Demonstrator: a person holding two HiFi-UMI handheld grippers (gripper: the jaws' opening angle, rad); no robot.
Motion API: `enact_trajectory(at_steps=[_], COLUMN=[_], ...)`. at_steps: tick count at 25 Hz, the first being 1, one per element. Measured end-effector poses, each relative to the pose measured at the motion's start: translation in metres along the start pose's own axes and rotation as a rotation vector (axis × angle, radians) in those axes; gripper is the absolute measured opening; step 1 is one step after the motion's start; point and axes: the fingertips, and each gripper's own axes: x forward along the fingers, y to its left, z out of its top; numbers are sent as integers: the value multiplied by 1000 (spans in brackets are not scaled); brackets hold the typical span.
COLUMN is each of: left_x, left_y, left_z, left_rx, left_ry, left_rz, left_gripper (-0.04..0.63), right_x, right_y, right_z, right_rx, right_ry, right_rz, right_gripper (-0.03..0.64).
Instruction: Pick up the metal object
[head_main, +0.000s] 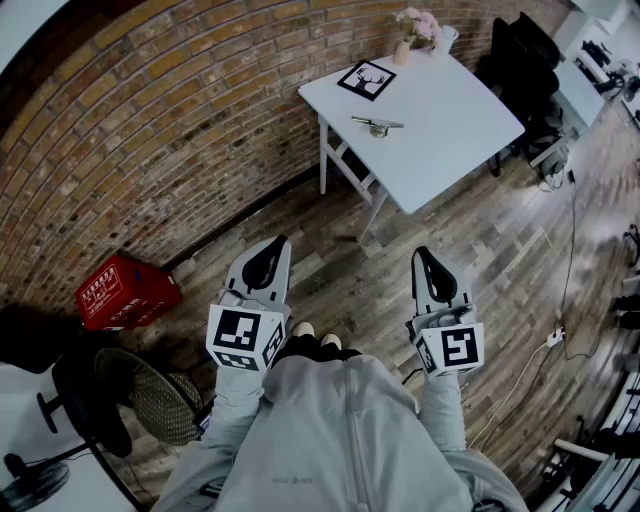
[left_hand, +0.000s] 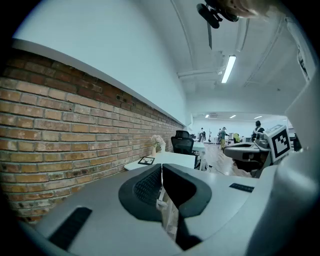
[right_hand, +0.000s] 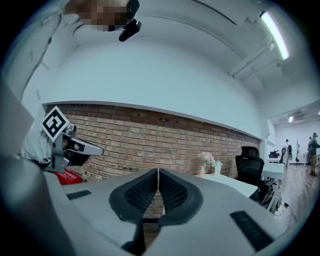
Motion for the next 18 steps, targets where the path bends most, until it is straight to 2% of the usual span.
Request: enact_trajectory(at_steps=[10, 18], left_x=[-2, 49], left_y=[5, 45], left_z=[-10, -1], left_rx=[-6, -6], left_ry=[9, -3], left_rz=[49, 35], left_gripper=[31, 31], right_x=[7, 68], right_y=[1, -12], right_z=[-15, -12], right_rx=[30, 28], right_ry=[13, 6], right_rz=[53, 43], right_gripper=[26, 26])
